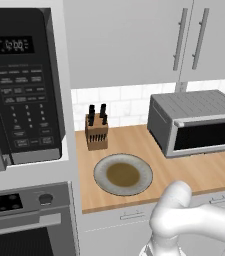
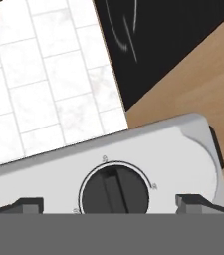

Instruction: Pick up the kebab skewer and baguette bread, and place them inside the toaster oven. Close the toaster oven door and start by setting the timer.

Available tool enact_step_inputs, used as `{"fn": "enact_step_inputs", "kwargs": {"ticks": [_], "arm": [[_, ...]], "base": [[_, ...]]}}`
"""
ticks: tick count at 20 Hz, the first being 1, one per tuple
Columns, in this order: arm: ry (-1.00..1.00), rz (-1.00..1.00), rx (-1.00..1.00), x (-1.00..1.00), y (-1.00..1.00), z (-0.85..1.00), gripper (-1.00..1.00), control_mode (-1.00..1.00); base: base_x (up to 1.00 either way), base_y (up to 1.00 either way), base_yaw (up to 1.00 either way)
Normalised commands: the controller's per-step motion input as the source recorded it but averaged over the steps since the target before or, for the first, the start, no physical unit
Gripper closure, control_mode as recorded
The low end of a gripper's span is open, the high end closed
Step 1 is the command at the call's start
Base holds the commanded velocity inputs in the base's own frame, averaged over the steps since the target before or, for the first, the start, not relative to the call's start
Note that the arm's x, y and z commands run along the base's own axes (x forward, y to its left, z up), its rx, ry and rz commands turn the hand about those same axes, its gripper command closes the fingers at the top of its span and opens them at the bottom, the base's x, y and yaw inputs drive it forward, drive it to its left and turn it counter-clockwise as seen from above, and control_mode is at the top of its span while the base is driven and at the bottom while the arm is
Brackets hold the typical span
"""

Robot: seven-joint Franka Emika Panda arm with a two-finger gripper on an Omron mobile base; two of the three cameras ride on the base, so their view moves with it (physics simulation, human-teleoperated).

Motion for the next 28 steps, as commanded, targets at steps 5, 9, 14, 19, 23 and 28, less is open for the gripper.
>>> {"fn": "enact_step_inputs", "kwargs": {"ticks": [5, 9, 14, 19, 23, 28], "arm": [[0.00, -0.04, 0.00, 0.07, -0.14, -0.25, -1.00, -1.00], [-0.01, -0.03, 0.00, 0.04, -0.04, -0.12, -1.00, -1.00], [-0.01, -0.02, 0.00, 0.02, 0.00, -0.08, -1.00, -1.00], [-0.03, -0.01, 0.00, 0.12, 0.00, -0.01, 1.00, -1.00], [-0.04, 0.00, 0.00, 0.18, 0.00, 0.00, 1.00, -1.00], [-0.06, -0.01, 0.00, 0.01, 0.00, -0.02, 1.00, -1.00]], "base": [[0.00, 0.00, 0.00], [0.00, 0.00, 0.00], [0.00, 0.00, 0.00], [0.00, 0.00, 0.00], [0.00, 0.00, 0.00], [0.00, 0.00, 0.00]]}}
